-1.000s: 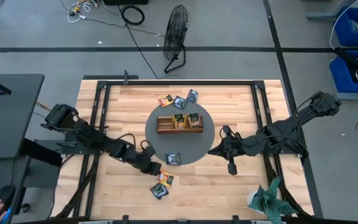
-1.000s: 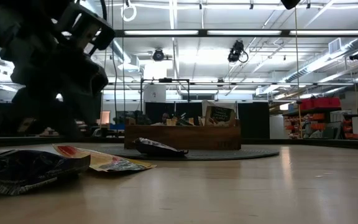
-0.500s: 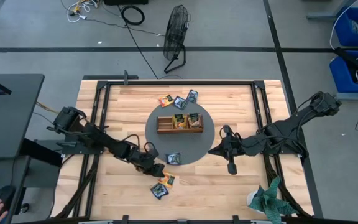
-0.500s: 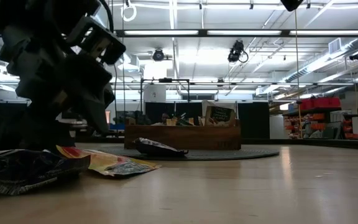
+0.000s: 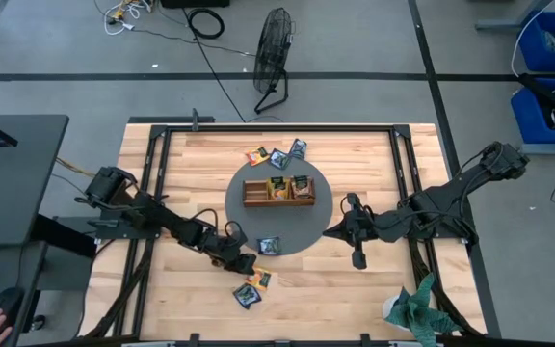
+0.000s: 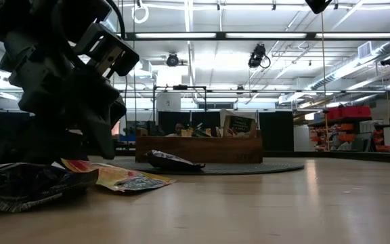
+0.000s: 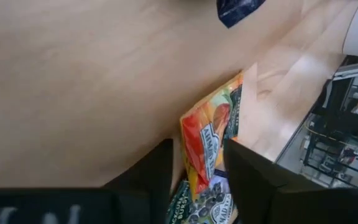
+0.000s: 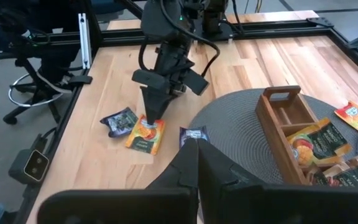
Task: Pick & Place Tea
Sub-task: Put the yellow tea bag into the middle section of the wooden organizer
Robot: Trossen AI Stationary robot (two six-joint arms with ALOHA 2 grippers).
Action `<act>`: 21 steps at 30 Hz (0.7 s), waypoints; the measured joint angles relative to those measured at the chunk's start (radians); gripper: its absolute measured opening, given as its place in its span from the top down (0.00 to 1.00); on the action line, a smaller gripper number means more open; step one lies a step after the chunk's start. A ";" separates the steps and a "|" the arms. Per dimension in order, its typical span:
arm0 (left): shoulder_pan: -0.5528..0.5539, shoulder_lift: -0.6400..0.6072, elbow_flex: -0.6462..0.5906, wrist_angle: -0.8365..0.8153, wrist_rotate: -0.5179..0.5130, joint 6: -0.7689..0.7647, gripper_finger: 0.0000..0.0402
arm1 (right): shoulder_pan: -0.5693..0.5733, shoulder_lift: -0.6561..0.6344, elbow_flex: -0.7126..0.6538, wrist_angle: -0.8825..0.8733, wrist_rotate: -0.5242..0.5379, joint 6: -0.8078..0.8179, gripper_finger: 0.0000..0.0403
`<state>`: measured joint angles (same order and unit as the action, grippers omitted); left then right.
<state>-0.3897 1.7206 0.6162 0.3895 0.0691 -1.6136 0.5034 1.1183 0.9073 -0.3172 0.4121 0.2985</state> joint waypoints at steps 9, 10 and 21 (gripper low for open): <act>0.001 0.000 -0.001 0.008 -0.042 0.025 0.98 | 0.000 0.000 0.000 0.000 0.000 0.000 0.99; 0.001 0.000 -0.001 0.024 -0.044 0.033 0.98 | -0.001 0.000 0.000 0.001 0.000 0.000 0.98; 0.001 0.000 -0.001 0.343 -0.222 0.105 1.00 | -0.051 -0.004 0.000 0.101 0.000 0.010 0.94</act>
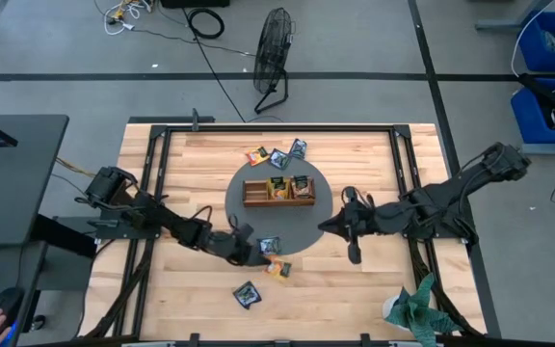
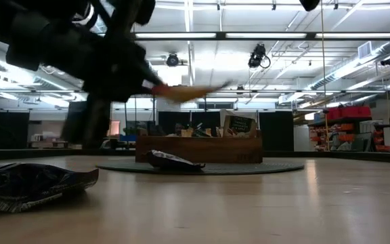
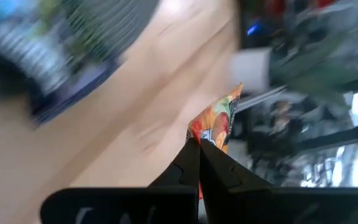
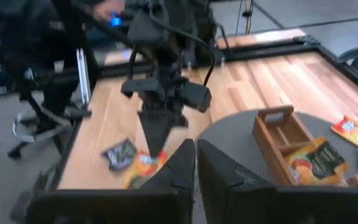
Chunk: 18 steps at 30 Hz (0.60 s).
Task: Pick & Place Tea
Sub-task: Put the yellow tea bag into the middle section of the wooden organizer
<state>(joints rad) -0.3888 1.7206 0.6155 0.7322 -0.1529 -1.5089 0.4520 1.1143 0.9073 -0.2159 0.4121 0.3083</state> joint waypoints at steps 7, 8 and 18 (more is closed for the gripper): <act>0.057 0.000 0.000 0.285 -0.183 0.168 1.00 | -0.084 -0.037 0.000 0.101 -0.001 0.087 0.93; 0.073 0.000 0.000 0.330 -0.192 0.202 1.00 | -0.099 -0.047 0.000 0.105 -0.001 0.112 0.93; 0.246 -0.035 0.007 0.467 -0.157 0.484 1.00 | -0.265 -0.097 0.000 0.047 -0.148 0.339 0.81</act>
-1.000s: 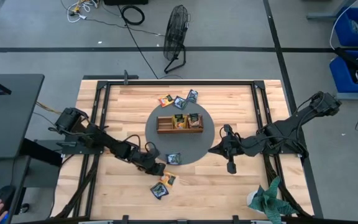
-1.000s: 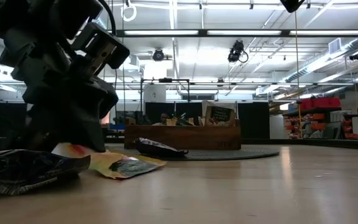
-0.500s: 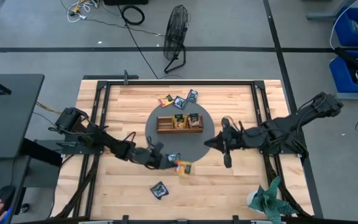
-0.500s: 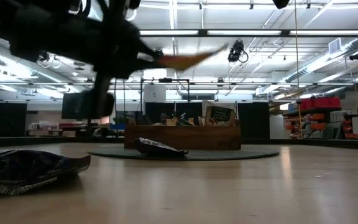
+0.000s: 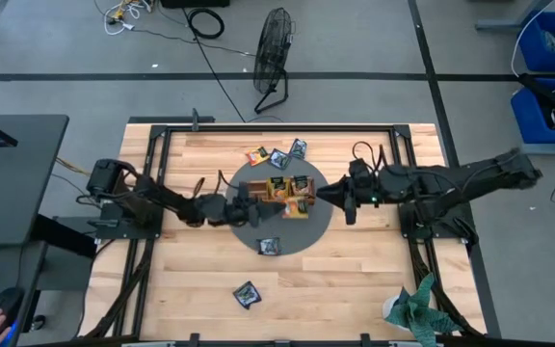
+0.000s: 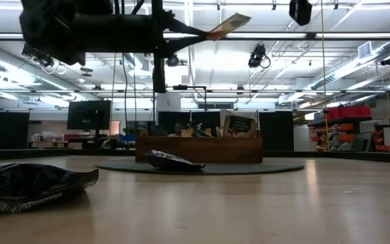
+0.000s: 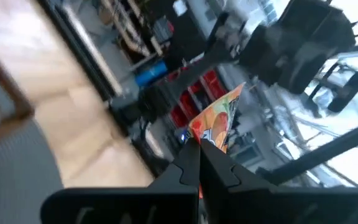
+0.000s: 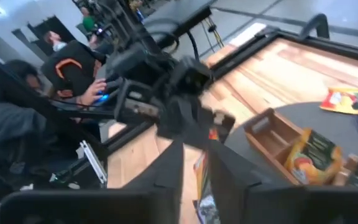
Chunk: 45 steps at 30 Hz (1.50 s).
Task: Pick & Place Tea
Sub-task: Put the yellow tea bag into the middle section of the wooden organizer
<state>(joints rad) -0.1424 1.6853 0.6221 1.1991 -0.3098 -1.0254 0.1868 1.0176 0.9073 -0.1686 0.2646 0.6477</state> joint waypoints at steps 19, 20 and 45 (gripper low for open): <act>0.216 -0.071 0.000 -0.016 0.199 0.173 1.00 | -0.164 0.075 0.000 0.016 -0.131 -0.083 0.48; 0.220 -0.071 0.000 -0.015 0.202 0.174 1.00 | -0.168 0.082 0.000 0.017 -0.137 -0.090 0.49; 0.236 -0.071 0.000 -0.025 0.203 0.205 1.00 | -0.272 0.182 0.000 0.083 -0.267 -0.106 0.71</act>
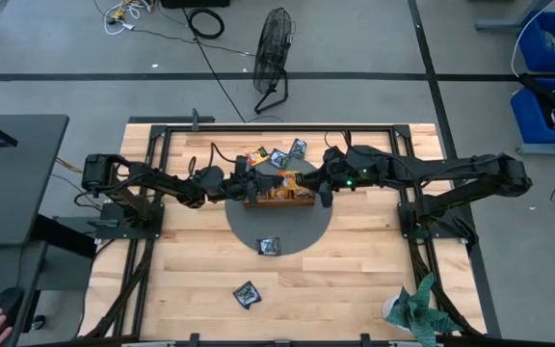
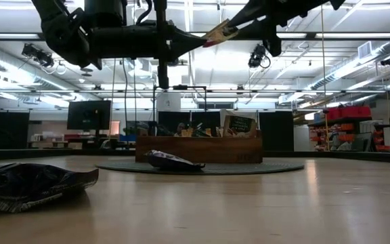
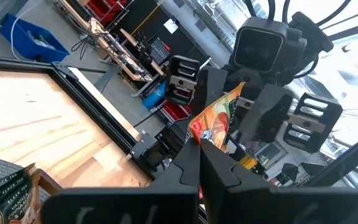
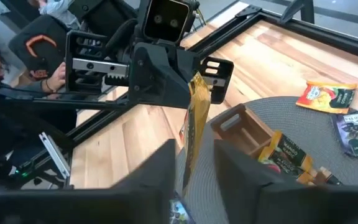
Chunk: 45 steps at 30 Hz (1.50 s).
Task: Pick & Place Tea
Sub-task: Put the yellow tea bag into the middle section of the wooden organizer
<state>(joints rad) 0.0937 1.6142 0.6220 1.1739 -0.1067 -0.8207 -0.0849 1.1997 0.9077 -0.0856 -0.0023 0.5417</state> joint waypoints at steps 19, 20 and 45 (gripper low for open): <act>0.039 -0.084 -0.001 0.026 0.132 0.183 0.89 | -0.037 -0.066 0.125 -0.163 -0.014 -0.166 1.00; 0.043 -0.105 -0.001 0.016 0.142 0.200 0.89 | -0.040 -0.067 0.139 -0.200 -0.014 -0.186 1.00; 0.090 -0.750 0.000 -0.898 0.129 0.387 0.86 | -0.073 0.033 0.260 -0.350 -0.102 -0.403 1.00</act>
<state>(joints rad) 0.1841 0.8639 0.6216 0.2763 0.0227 -0.4334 -0.1578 1.2331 1.1673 -0.4358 -0.1041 0.1390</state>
